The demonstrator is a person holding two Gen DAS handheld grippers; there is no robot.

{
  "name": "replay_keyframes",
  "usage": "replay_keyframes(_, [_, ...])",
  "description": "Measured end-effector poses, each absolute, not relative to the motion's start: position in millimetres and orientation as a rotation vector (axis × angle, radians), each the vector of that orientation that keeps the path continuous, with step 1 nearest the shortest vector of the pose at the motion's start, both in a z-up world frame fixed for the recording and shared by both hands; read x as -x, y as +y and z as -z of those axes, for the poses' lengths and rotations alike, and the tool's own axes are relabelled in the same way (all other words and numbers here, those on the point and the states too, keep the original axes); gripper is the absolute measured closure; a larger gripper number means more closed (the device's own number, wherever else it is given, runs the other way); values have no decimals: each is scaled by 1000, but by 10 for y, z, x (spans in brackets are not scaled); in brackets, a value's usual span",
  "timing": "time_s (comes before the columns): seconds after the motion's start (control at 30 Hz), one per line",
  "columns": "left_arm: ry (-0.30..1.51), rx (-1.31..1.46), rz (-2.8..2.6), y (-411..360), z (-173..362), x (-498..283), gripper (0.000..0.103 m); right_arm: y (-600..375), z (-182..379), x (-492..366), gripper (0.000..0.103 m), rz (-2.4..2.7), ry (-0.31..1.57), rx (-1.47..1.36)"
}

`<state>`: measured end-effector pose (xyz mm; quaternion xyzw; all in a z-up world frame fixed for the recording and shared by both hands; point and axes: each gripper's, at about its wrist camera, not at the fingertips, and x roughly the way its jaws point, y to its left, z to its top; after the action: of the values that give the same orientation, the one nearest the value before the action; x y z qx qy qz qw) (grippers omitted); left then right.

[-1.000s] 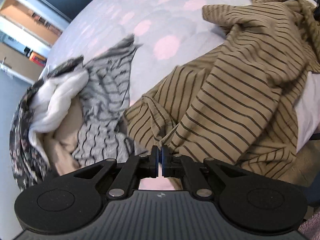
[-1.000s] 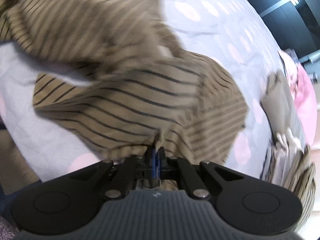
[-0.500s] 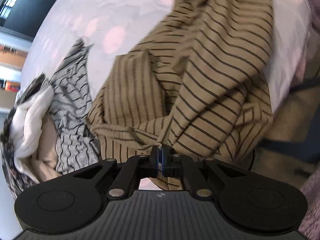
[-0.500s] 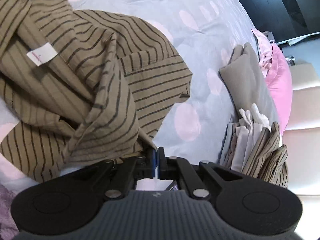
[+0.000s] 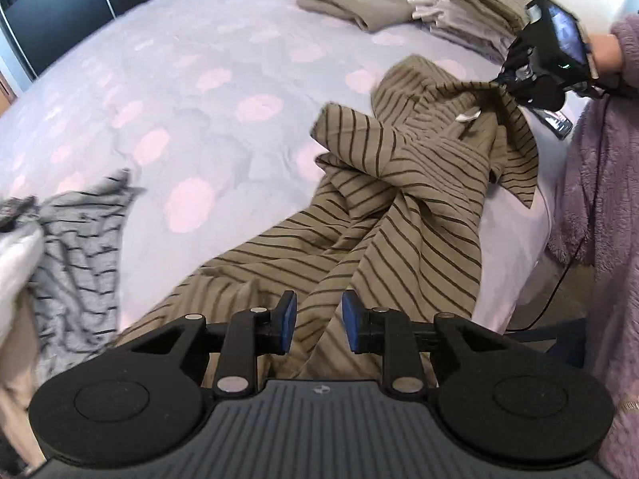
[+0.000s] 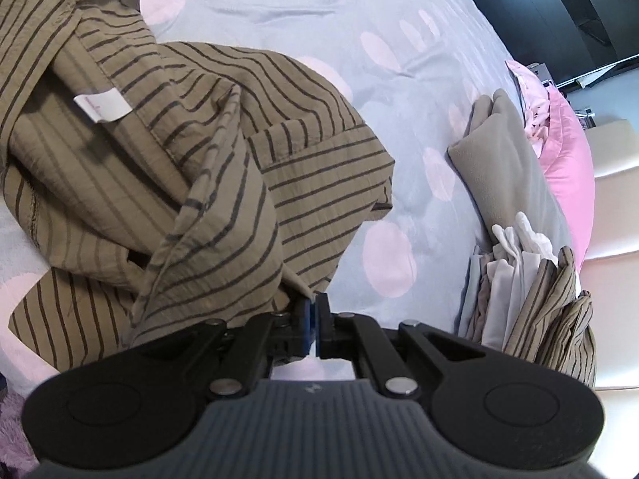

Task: Fold clothes
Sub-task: 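Grasp the shirt hem with the left gripper, then lift the brown striped shirt high with both grippers and shake it out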

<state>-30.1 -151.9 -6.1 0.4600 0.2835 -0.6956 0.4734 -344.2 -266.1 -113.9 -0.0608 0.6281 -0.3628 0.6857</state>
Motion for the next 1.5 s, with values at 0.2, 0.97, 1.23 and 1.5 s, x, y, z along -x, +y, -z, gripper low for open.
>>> replay_keyframes(0.2, [889,-1199,1722,-1597,594,279,80,-2658,1119,3525,101,825,1362,95])
replay_keyframes(0.97, [551,-817,1498,-1379,-748,286,103,-2557,374,3570,102,961,1099,128])
replay_keyframes(1.23, [284,-572,1368,-1418,-1928,277,103,-2531,-1158,3518,102,1120,681,160])
replay_keyframes(1.5, [71,-174,1310,-781,-3128,295,103,-2133,-2728,3675,102,1239,234,160])
